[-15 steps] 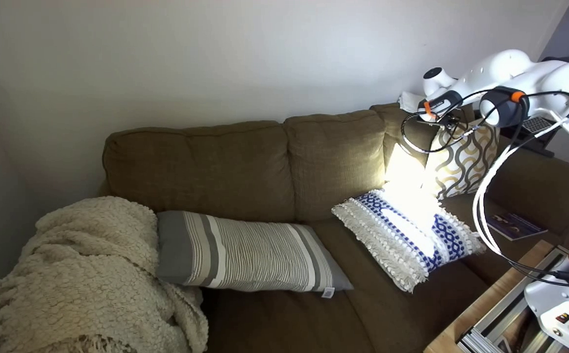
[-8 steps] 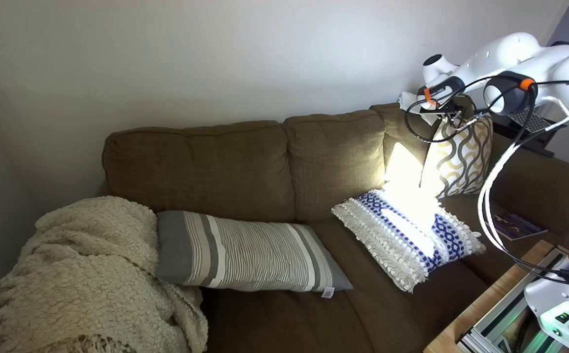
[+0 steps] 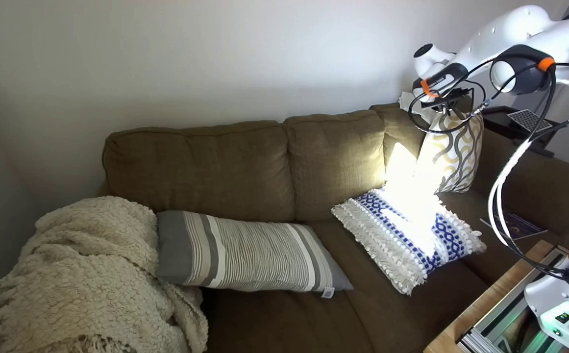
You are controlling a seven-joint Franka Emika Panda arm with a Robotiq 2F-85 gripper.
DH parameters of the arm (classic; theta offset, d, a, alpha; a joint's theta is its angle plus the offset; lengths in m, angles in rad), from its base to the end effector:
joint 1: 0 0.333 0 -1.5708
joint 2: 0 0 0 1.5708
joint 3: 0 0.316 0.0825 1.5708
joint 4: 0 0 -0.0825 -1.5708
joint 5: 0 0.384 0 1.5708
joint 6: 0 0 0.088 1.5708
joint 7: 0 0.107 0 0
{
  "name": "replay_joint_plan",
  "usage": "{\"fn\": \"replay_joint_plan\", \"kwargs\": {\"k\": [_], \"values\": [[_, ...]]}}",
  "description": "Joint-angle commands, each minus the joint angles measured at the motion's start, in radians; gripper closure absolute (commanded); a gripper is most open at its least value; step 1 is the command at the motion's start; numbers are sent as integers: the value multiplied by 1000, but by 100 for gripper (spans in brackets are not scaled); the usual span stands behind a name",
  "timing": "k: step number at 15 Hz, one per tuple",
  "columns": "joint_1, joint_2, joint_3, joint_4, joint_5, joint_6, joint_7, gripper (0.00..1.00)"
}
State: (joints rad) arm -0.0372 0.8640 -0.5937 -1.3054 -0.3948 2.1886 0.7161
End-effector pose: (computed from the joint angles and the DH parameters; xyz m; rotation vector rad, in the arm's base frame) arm 0.6681 -0.3551 0.3043 2.1318 -1.0559 0.2070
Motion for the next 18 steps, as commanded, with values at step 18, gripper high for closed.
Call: {"fn": "replay_joint_plan", "kwargs": {"k": [18], "values": [[-49,-465,155,-388,-379,292,-558,97]]}}
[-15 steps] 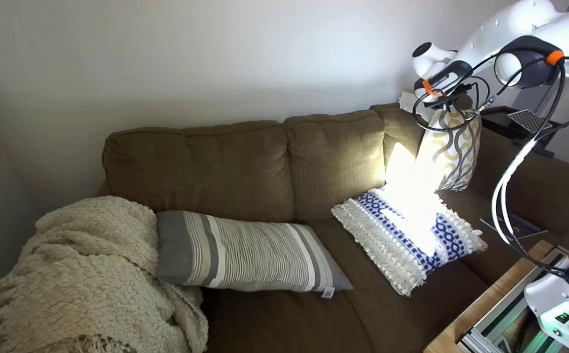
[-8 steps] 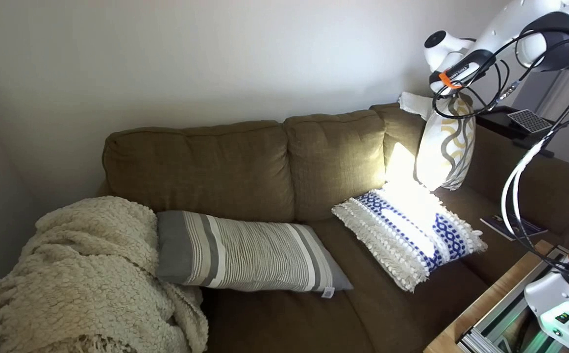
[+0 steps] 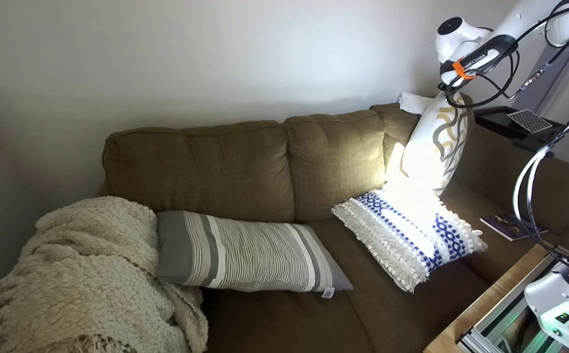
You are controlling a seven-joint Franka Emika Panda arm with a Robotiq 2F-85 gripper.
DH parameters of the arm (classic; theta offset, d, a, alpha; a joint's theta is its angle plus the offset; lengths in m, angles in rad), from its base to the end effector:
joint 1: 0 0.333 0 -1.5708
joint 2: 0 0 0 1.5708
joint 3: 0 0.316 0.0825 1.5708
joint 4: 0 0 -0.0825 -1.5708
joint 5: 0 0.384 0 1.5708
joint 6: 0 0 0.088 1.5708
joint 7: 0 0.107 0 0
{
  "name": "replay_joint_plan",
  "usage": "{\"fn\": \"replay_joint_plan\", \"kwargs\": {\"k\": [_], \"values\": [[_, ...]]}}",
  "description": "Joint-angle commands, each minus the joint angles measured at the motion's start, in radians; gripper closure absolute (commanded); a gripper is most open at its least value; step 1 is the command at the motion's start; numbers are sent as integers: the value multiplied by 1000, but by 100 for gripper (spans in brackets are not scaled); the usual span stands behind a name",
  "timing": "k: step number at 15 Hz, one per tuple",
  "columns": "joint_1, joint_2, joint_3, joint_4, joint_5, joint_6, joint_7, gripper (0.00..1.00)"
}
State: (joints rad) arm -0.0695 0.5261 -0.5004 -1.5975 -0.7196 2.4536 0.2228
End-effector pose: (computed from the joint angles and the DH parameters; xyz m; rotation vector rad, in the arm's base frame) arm 0.6319 -0.3359 0.3981 2.2987 -0.2212 0.2384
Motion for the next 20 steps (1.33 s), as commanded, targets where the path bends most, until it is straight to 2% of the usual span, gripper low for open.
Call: {"fn": "replay_joint_plan", "kwargs": {"k": [1,4,10,13,16,20], "values": [[-13,-149,74,-115,-65,24,-71,97],[-23,-203,132,-172,-72,25,-144,97],[-49,-206,298,-275,64,10,-350,97],[-49,-191,367,-306,166,-4,-459,97],[-57,-202,441,-324,335,-46,-609,97],[-74,-211,514,-286,523,-166,-799,97]]}}
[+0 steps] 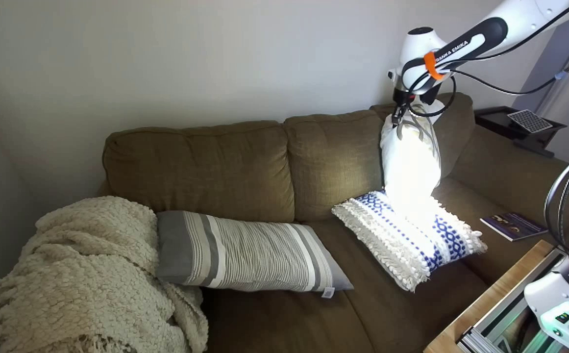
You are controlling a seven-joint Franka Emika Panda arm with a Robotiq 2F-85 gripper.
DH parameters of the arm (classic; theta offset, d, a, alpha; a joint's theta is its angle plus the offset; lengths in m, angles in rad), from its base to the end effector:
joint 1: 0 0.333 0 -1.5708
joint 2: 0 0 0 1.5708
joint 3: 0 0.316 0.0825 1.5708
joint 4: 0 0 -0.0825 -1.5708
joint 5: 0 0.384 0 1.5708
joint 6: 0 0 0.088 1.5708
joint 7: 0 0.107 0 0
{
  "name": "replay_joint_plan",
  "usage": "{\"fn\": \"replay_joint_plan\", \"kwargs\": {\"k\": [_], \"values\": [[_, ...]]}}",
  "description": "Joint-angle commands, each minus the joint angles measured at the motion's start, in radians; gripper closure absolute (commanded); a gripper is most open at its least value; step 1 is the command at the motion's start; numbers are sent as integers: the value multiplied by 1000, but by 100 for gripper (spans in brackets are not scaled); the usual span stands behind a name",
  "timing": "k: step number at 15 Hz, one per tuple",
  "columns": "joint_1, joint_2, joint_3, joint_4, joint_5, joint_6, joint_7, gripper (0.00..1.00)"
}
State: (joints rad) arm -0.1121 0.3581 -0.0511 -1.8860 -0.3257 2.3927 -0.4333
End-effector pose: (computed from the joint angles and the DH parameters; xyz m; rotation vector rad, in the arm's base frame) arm 0.6342 -0.1050 0.3330 2.7645 0.7029 0.0922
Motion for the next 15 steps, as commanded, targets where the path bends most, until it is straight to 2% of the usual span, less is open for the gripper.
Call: {"fn": "replay_joint_plan", "kwargs": {"k": [1,7,8,9,11,15], "values": [[-37,-47,80,14,171,-153,-193,97],[-17,-14,72,55,211,-226,-204,97],[-10,-5,65,54,198,-203,-170,64],[-12,5,65,62,211,-180,-155,63],[-14,21,61,95,256,-132,-64,49],[-11,53,57,188,333,-138,80,19]]}}
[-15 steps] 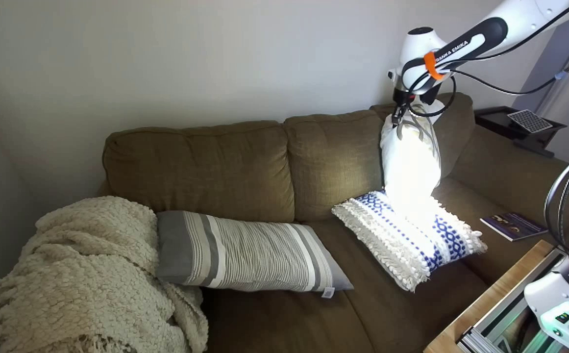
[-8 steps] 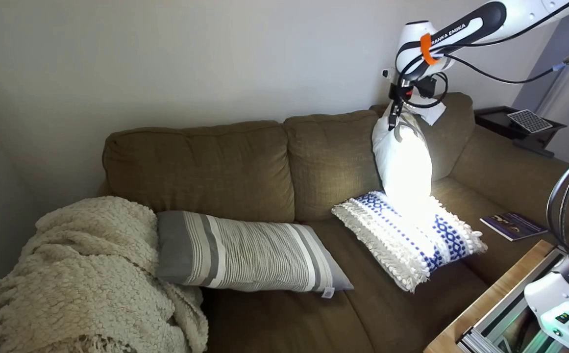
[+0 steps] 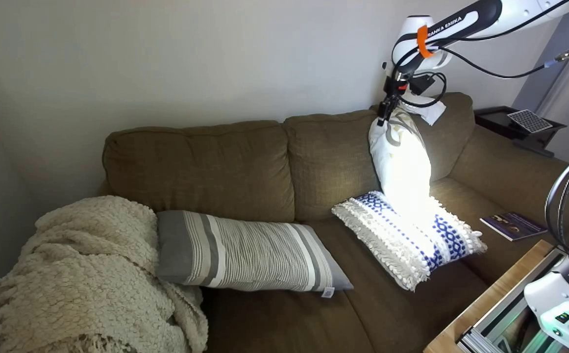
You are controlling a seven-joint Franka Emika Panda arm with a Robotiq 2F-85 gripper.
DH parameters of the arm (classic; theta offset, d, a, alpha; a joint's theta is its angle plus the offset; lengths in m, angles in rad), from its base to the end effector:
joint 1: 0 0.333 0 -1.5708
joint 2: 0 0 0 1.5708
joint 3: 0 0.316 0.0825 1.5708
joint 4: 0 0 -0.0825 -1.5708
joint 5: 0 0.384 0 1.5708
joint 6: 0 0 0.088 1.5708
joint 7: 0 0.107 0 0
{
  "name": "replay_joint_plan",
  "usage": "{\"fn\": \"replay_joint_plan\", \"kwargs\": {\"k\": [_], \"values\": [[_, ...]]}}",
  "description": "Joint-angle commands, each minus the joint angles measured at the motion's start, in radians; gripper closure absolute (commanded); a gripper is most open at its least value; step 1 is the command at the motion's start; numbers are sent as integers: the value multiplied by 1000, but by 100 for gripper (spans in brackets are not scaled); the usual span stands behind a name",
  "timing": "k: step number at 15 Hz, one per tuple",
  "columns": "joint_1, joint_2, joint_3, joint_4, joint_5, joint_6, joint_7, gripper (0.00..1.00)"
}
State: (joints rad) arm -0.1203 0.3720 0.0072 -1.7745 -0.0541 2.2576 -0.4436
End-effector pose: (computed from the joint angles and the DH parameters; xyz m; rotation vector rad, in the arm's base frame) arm 0.6537 -0.0761 0.3610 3.0180 0.5521 0.1467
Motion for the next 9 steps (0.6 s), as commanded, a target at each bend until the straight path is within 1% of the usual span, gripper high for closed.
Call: {"fn": "replay_joint_plan", "kwargs": {"k": [1,2,3,7,9], "values": [[-1,53,-10,110,65,-3,134,12],[-2,68,-20,135,65,14,174,5],[-6,90,-35,163,54,41,208,0],[-8,188,-110,230,4,198,358,0],[2,253,-157,260,-11,270,455,0]]}}
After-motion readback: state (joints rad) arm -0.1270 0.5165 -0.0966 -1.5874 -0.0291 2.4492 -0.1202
